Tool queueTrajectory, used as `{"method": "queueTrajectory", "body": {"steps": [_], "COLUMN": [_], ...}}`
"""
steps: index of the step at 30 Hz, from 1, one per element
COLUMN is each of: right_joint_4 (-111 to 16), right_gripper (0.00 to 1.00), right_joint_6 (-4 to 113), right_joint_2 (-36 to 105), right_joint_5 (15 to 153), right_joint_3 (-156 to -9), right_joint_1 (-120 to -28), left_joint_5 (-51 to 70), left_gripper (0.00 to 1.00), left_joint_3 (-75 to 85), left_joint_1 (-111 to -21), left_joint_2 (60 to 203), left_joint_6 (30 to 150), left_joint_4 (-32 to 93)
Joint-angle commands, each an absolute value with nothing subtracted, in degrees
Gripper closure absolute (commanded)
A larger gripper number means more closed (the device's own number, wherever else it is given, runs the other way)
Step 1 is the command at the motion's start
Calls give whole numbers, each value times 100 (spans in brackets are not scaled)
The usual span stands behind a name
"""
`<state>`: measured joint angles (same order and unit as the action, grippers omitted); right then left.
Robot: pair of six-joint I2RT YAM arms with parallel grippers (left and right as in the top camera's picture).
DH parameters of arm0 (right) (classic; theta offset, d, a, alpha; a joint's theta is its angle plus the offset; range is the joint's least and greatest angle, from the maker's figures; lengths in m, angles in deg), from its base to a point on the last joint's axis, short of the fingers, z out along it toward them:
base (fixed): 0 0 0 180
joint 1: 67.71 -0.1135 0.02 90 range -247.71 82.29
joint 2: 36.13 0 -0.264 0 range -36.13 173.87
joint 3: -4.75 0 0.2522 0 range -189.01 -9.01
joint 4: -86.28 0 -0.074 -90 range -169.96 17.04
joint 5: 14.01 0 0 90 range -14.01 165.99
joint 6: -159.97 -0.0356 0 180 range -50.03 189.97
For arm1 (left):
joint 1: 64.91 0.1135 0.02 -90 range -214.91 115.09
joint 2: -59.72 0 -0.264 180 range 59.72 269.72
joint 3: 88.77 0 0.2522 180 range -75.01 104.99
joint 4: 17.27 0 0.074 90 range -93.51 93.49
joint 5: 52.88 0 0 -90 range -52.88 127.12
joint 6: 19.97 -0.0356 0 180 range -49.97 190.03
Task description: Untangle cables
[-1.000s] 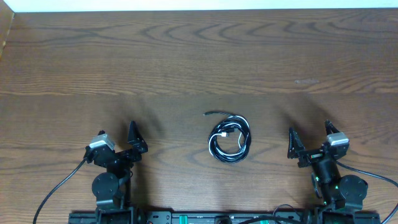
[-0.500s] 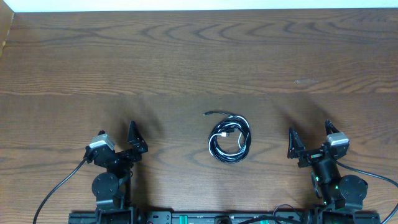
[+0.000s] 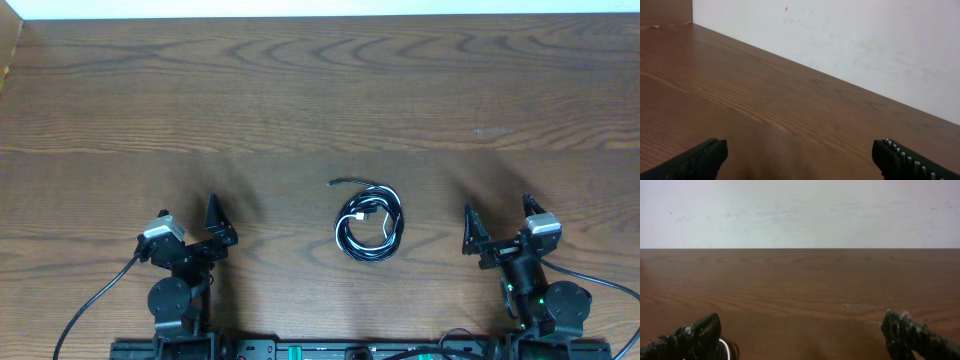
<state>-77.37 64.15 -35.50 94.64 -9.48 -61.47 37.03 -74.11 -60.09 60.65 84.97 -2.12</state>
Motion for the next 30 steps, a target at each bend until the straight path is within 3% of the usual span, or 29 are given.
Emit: {"method": "queueTrajectory", "body": {"steps": [1,11,17,20,30], "right_joint_4": [-7739,-7769,-7953,-8183,-8364], "right_gripper": [1,1,1,1,1], "right_joint_6": [6448,6448,6439,5873,5565], "right_joint_2": [-3574,-3574,-3574,-3574,-3393], "right_joint_5": [9454,9392,9355,9537,10087], "right_joint_3": [-933,-933,-933,-933,-1230], "right_joint_1": [-6180,-6178,-6180,-6180,-6180], "left_joint_5": [3773,3711,2835,2546,2092], "left_gripper": [2,2,2,2,2], "left_joint_3": [-7478,-7478,-7461,-7406,-6095], "left_joint_1": [-5983,-5985,-5985,-5985,-5989], "left_joint_2": [6076,6076,6089,6183,7735], "left_joint_6": [8403,8418,8531,8534,8505], "left_joint_4": [65,69,8,94,872]}}
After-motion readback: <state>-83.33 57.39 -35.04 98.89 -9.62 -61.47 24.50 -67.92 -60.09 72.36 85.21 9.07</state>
